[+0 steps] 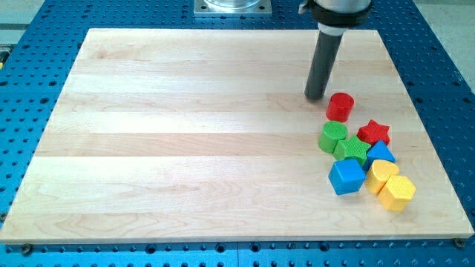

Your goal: Move the red circle into the green circle

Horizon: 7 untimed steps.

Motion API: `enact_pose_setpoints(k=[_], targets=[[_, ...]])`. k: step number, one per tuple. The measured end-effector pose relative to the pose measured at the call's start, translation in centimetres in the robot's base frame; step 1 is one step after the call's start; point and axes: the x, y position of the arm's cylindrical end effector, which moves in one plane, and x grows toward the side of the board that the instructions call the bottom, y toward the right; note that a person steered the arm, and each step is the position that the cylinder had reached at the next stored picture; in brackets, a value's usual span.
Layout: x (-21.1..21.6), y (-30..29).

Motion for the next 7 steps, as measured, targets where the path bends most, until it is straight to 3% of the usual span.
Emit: enact_pose_setpoints(k=[1, 3, 5, 6, 7], targets=[[1.8, -0.5], [9.2, -0.5], [1.4, -0.6], [1.5, 4.4], [4.7, 4.5]])
